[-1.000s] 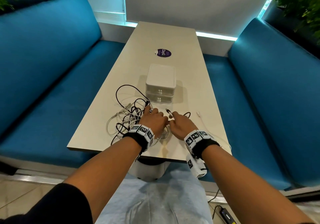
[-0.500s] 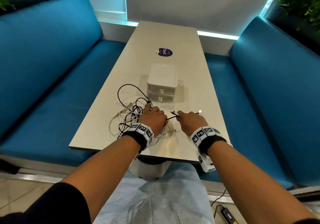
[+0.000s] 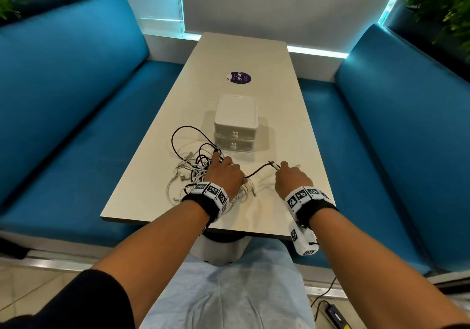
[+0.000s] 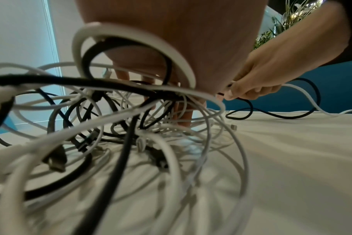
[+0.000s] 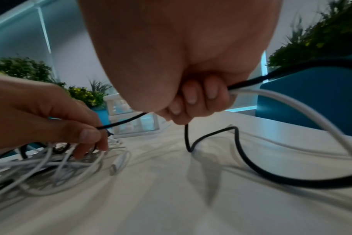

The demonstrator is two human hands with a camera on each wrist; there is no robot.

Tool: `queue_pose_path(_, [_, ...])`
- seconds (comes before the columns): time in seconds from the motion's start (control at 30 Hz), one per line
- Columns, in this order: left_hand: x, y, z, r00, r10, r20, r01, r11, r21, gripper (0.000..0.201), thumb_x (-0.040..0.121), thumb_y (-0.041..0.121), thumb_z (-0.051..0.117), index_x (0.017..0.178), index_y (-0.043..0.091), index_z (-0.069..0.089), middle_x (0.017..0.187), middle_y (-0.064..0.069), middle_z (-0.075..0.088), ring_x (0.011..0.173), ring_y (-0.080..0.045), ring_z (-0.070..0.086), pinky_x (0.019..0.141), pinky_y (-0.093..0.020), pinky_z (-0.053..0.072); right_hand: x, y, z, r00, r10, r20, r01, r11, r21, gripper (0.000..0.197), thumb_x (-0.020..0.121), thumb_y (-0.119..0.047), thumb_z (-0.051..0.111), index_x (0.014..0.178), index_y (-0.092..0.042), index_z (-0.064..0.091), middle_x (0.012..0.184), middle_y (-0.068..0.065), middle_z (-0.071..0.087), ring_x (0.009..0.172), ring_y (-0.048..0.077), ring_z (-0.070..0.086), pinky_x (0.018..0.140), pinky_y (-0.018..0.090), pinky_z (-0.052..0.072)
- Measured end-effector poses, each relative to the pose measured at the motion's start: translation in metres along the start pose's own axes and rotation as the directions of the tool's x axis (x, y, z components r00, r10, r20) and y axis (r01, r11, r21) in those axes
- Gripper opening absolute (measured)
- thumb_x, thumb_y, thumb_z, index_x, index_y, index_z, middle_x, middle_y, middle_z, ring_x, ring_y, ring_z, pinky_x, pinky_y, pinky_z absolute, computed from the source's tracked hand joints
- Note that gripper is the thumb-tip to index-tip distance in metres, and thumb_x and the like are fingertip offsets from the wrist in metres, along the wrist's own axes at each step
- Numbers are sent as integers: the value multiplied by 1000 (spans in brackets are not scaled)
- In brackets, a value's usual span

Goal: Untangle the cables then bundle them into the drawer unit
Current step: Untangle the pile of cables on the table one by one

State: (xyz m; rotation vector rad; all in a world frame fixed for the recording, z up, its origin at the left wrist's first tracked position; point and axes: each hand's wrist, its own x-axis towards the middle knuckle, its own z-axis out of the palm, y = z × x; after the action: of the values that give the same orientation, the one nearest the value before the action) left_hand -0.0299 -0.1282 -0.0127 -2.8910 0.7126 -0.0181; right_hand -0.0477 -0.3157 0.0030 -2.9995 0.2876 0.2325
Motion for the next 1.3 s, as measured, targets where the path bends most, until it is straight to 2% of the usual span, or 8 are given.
queue_pose_path(0.13, [1,3,-2,1000,1,7,-1,1000,6,32,101,39,44,106,26,73,111,6,69,119,-26,49,112,-59,16,-5,-16,1,994,-109,-1,109,986,125,55,93,-24,42,145,-16,24,106,17,64,95,38,63,73,38,45])
queue_pose_path(0.4, [-1,4,-2,1000,-3,-11,3,1000,24,38,101,43,43,108,21,72,114,4,69,120,-26,48,111,-56,19,-11,-25,11,955,-257,-152,280,946,163,68,102,-29,34,155,-22,-8,73,8,54,62,28,53,57,35,43])
queue_pose_path(0.5, [-1,5,-4,1000,2,-5,-2,1000,22,35,101,41,42,109,23,71,113,5,68,120,-25,48,111,-56,20,-7,-23,14,936,-348,-57,352,919,179,48,102,-32,34,149,-22,27,83,13,62,74,34,61,67,42,50])
queue_pose_path(0.57, [-2,5,-5,1000,14,9,-14,1000,24,27,99,34,45,110,27,69,112,5,68,120,-25,47,111,-57,20,-6,-24,16,916,-400,-5,392,896,209,27,101,-33,37,116,-17,53,88,15,65,81,37,62,70,44,51])
queue_pose_path(0.63, [-3,5,-6,999,30,20,-30,999,25,25,96,26,47,111,28,67,112,3,68,122,-26,47,111,-57,20,-7,-26,17,902,-429,40,409,882,234,23,100,-31,41,105,-14,56,92,15,67,84,36,62,73,45,50])
queue_pose_path(0.8, [-3,1,-3,999,45,0,-45,999,3,23,94,21,49,110,25,66,111,2,67,124,-24,46,112,-56,19,-3,-32,11,914,-392,104,361,904,228,27,100,-36,41,110,-17,57,101,13,67,91,34,61,78,43,51])
queue_pose_path(1.07, [-1,-8,-1,998,57,-17,-58,996,-74,34,99,43,45,105,23,71,110,7,67,120,-21,47,108,-53,21,2,-22,-4,925,-365,105,358,930,82,23,100,-36,39,98,-31,61,97,3,63,90,27,61,75,38,51])
queue_pose_path(1.3, [-8,-24,4,1000,18,-13,-19,993,-114,40,100,47,39,102,24,72,111,7,66,121,-21,47,109,-53,21,7,34,-25,998,-27,56,28,999,-27,25,99,-29,39,111,-30,62,95,2,59,81,27,58,70,32,45])
